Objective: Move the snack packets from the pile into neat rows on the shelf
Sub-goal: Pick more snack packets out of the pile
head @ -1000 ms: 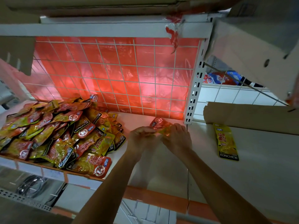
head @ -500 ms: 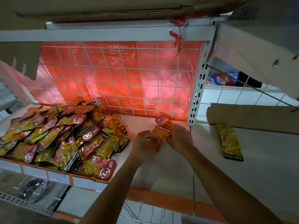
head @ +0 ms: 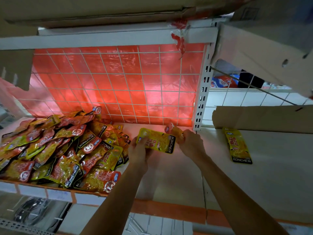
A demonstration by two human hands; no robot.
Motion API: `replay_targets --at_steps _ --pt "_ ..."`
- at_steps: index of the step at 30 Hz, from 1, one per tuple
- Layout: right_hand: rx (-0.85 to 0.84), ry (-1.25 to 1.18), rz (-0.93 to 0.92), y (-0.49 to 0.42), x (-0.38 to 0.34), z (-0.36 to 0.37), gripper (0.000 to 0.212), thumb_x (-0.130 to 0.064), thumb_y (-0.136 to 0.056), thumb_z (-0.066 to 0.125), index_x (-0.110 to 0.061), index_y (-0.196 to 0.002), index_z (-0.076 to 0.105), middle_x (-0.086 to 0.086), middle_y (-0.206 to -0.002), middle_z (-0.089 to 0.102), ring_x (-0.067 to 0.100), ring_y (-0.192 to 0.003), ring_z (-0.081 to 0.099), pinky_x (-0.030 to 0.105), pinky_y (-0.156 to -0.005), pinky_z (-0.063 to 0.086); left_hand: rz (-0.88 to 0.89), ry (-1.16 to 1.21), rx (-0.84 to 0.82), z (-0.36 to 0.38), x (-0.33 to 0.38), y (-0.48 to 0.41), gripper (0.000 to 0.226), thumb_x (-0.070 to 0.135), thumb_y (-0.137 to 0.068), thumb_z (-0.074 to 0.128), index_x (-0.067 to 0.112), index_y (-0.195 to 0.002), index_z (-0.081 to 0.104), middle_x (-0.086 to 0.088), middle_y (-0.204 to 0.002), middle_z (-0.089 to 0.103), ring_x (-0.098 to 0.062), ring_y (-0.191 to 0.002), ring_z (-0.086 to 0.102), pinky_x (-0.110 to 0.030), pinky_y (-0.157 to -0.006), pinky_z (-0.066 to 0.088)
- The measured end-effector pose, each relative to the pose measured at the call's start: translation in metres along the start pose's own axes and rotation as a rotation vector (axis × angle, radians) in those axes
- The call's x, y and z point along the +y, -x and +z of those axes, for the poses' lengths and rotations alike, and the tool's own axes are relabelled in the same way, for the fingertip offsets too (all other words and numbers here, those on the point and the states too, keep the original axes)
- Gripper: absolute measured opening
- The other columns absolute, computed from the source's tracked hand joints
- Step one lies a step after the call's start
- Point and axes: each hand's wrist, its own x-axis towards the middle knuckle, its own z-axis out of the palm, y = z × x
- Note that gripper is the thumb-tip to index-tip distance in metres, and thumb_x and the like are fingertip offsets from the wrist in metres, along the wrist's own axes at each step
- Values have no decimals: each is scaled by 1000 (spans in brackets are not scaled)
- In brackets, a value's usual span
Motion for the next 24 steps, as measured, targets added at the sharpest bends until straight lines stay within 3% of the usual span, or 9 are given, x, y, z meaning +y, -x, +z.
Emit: replay_targets --at_steps 3,6,9,12,14,17,21,24 --pt "12 -363 107 17 11 -10 17 -18 -82 63 -11 -97 63 8 -89 67 23 -83 63 26 -62 44 -19 -42 -12 5 -11 -5 10 11 -90 63 14 -99 63 -6 -84 64 -17 -72 61 -25 -57 54" --pt "3 -704 219 32 27 -12 21 -2 -78 58 -9 -97 62 11 -92 67 24 -77 67 36 -61 57 -102 -74 -123 19 -26 2 25 10 -89 65 -2 -110 60 -18 -92 65 -25 -73 65 -38 -70 59" --pt "21 -1015 292 47 45 -26 30 14 -78 53 -3 -101 59 16 -92 66 27 -73 67 38 -59 55 -167 -121 -274 40 -32 21 22 -6 -85 62 0 -107 60 -19 -90 69 -25 -67 69 -35 -58 58" --pt "54 -1075 302 58 71 -44 38 12 -77 60 -11 -106 63 9 -94 68 23 -84 67 37 -66 55 -193 -196 -383 62 -45 36 31 -13 -82 59 -7 -113 58 -23 -97 68 -29 -77 68 -37 -67 58" --pt "110 -1060 316 63 92 -59 37 8 -73 66 -18 -99 68 8 -94 71 27 -89 68 45 -75 58 -157 -278 -411 79 -57 46 33 -11 -82 62 -8 -115 58 -24 -101 68 -30 -84 67 -39 -79 58" --pt "189 -1023 383 68 127 -80 40 4 -68 71 -16 -102 67 9 -95 72 29 -89 69 52 -80 57 -91 -355 -438 108 -72 64 30 -7 -81 68 0 -110 64 -19 -93 71 -24 -77 69 -33 -76 59" --pt "269 -923 442 75 172 -101 43 -14 -62 70 -23 -104 64 3 -96 71 26 -87 69 54 -79 56 -3 -594 -402 140 -97 82 35 27 -62 85 19 -93 71 -5 -81 75 -22 -75 73 -47 -83 58" --pt "279 -907 455 82 197 -117 40 -3 -71 68 -18 -107 62 7 -98 69 29 -89 68 54 -82 55 40 -662 -357 155 -118 88 30 37 -59 83 21 -82 72 -1 -75 75 -19 -75 73 -46 -82 58"
